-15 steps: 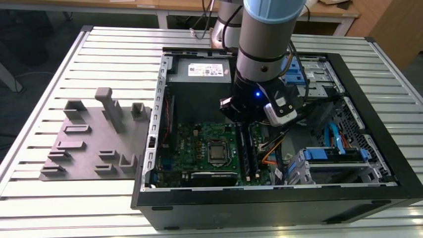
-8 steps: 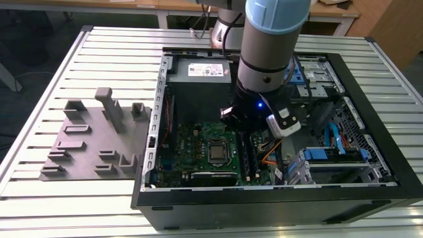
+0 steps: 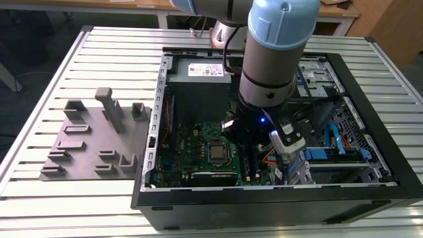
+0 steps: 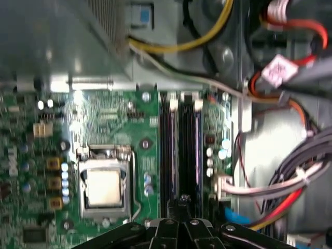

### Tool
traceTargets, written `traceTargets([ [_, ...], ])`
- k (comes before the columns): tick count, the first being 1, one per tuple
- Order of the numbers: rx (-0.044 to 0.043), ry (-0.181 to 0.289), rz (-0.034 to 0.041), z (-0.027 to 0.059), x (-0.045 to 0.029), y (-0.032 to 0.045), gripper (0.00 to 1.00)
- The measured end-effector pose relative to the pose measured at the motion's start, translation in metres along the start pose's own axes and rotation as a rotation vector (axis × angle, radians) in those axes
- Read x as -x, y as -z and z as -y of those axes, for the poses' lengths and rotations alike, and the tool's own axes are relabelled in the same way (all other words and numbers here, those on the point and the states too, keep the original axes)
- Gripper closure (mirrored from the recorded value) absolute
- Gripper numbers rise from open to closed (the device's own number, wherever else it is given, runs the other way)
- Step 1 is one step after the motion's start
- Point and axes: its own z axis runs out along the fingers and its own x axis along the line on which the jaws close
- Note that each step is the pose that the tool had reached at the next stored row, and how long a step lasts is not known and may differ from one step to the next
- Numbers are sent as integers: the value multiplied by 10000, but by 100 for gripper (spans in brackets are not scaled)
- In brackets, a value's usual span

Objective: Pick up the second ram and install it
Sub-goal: 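Press down the second ram until it locks into place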

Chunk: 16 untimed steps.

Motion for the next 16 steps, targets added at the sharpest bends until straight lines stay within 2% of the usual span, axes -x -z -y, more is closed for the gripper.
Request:
traceTargets([
  [3, -3, -1, 1, 43, 0, -12, 89],
  [12, -1, 0, 2, 50, 0, -41, 89],
  [14, 34, -2, 12, 48, 3, -9, 89],
  [16, 0, 0, 2, 56, 6, 91, 89],
])
